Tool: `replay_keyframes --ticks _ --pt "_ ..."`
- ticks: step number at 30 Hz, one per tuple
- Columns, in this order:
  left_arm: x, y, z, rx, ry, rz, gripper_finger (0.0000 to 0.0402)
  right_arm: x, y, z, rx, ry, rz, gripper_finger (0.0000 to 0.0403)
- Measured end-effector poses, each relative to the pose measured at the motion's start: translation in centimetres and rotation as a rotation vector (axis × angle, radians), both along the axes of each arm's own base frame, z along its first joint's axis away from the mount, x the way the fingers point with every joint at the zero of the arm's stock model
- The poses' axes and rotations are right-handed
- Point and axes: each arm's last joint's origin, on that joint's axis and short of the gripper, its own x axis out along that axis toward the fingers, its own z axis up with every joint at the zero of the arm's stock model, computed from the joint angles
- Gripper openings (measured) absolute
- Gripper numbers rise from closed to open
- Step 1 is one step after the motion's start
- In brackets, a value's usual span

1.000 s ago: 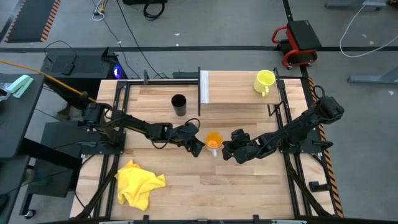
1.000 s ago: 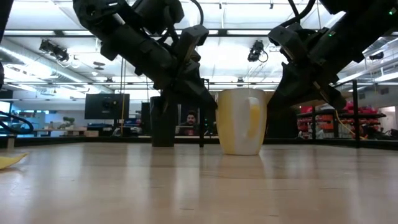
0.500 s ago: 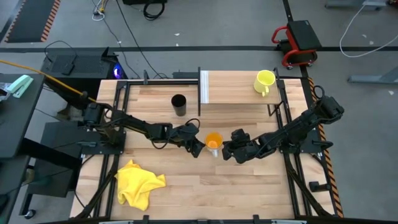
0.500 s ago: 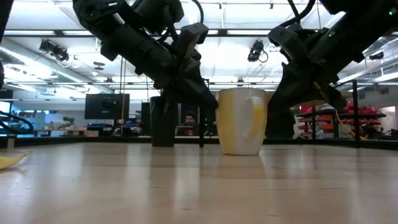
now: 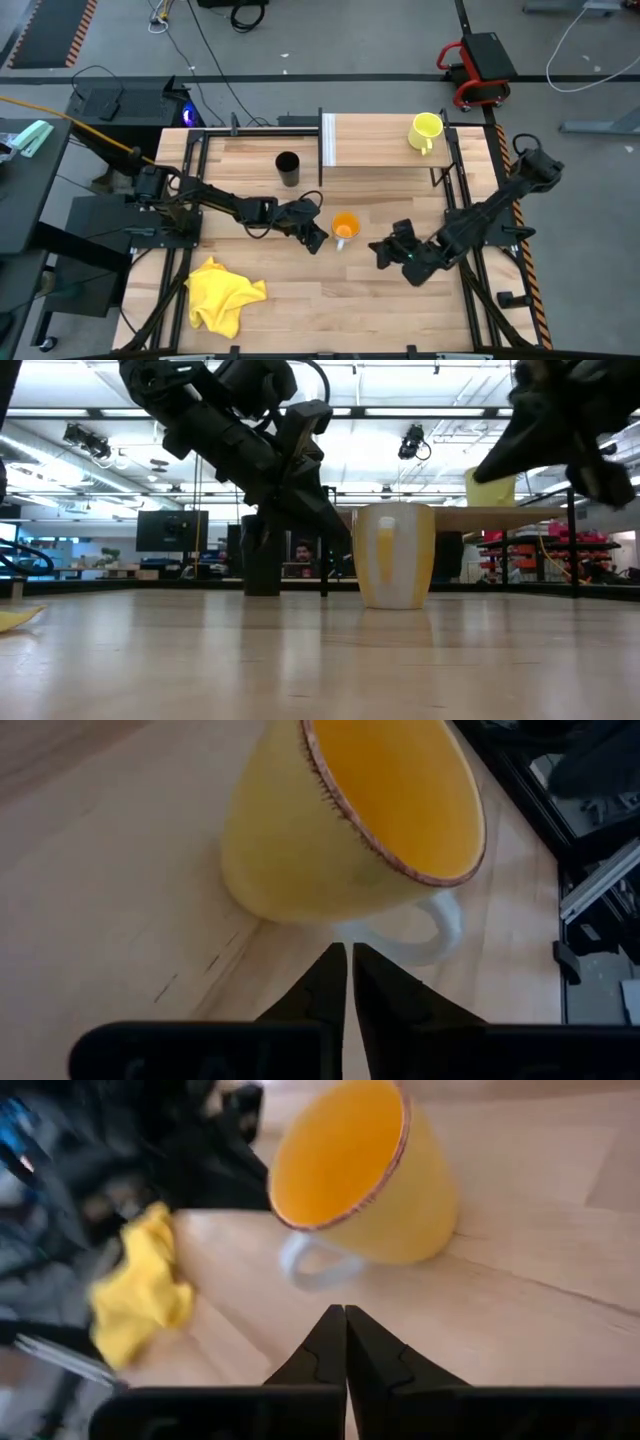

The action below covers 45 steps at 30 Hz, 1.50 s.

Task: Stack small to large cups/mugs on shelf
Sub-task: Put the orange mug on the shelf

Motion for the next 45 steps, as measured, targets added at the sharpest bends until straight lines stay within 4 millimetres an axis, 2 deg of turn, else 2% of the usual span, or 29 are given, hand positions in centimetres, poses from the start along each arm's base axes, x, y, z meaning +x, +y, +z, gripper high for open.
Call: replay_keyframes --ticks 4,12,29,39,45 --pt "0.0 -0.1 0.0 -0.002 -0.004 -0.013 0.0021 -0.3 0.1 0.0 0.016 -0.047 -0.075 0.0003" --pt "0.0 -1.1 0.2 -0.016 -0.024 -0.036 0.0014 2.2 -0.1 -1.6 0.016 0.025 -0.135 0.0002" --pt "0.4 -1.2 0.3 -0.059 -0.063 0.032 0.0016 3.7 -2.7 -1.9 -0.042 0.095 -0.147 0.0001" --pt "4.2 -1.9 -0.3 -0.087 -0.028 -0.046 0.0009 4.3 -3.7 -1.8 -0.055 0.107 -0.151 0.0001" --pt "4.3 -1.9 -0.4 -0.072 0.004 -0.062 0.002 3.9 -3.2 -1.9 -0.062 0.121 -0.133 0.0001"
